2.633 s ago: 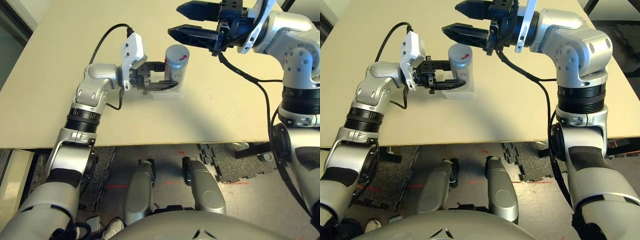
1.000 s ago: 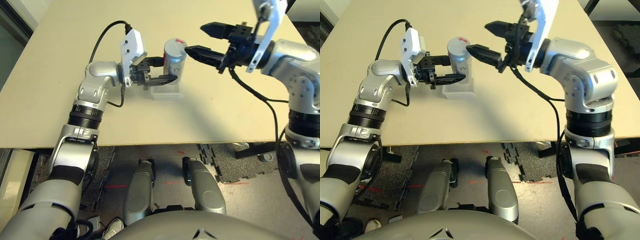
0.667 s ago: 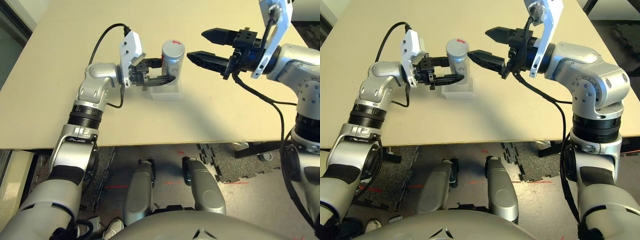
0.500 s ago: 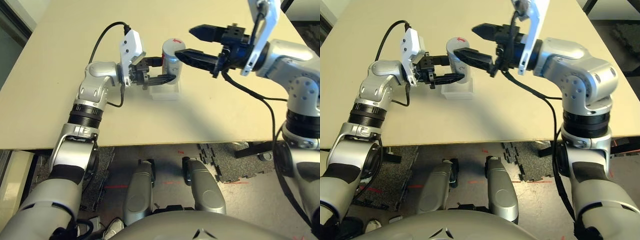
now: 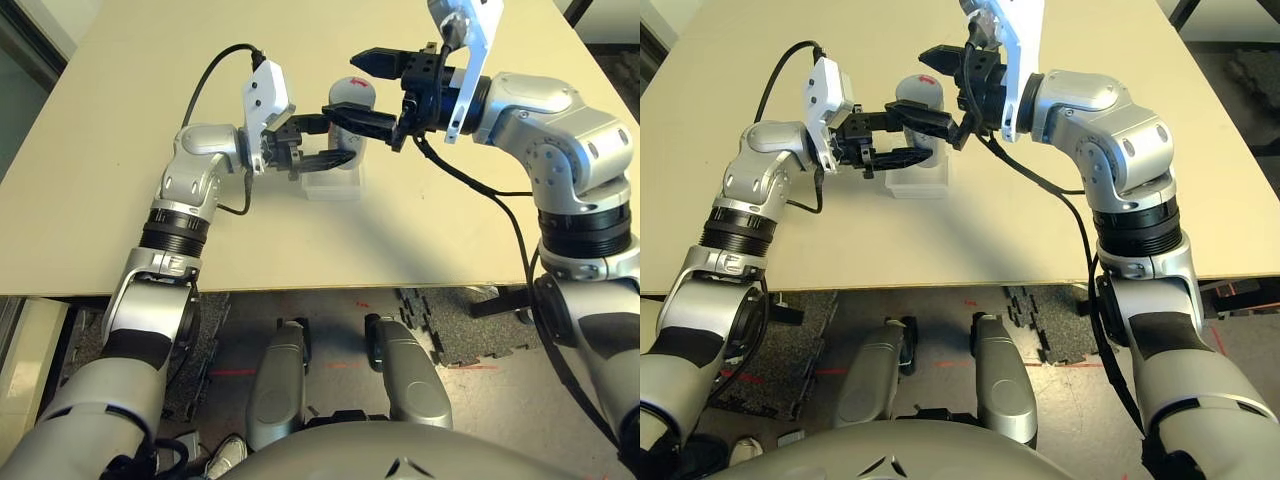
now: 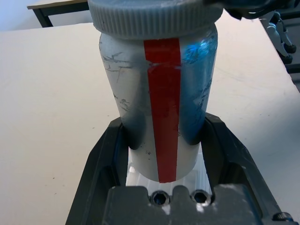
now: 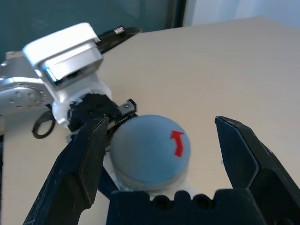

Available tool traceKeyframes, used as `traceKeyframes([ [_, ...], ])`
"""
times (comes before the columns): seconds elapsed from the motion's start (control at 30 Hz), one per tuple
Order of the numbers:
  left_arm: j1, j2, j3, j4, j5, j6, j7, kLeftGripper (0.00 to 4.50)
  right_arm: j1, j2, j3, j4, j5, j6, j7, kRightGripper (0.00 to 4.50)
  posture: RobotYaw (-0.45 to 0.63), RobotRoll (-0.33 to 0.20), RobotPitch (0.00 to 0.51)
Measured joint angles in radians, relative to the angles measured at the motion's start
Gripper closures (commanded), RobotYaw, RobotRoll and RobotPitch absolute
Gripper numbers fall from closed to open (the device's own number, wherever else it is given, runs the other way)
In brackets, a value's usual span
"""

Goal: Pour the medicine from the bottle into the box.

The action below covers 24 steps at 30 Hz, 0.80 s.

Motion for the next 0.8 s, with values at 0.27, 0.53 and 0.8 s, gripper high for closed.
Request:
traceKeyframes([
  [0.27,0.005,-0.001,0.0,-0.005,0.0,0.007,0.002,2.1,0.018,-0.015,-0.005,-0.001,-0.002,-0.002,0.002,0.0,-0.05,0.0,0.183],
  [0.53,0.005,-0.004,0.001,-0.005,0.0,0.008,0.012,2.1,0.07,-0.06,-0.052,-0.064,0.037,0.039,0.0,0.0,-0.06,0.0,0.184],
  [0.8,0.005,-0.004,0.006,-0.002,0.0,0.007,0.017,2.1,0.118,-0.149,-0.2,-0.103,0.075,0.107,-0.054,0.0,-0.07,0.0,0.186],
])
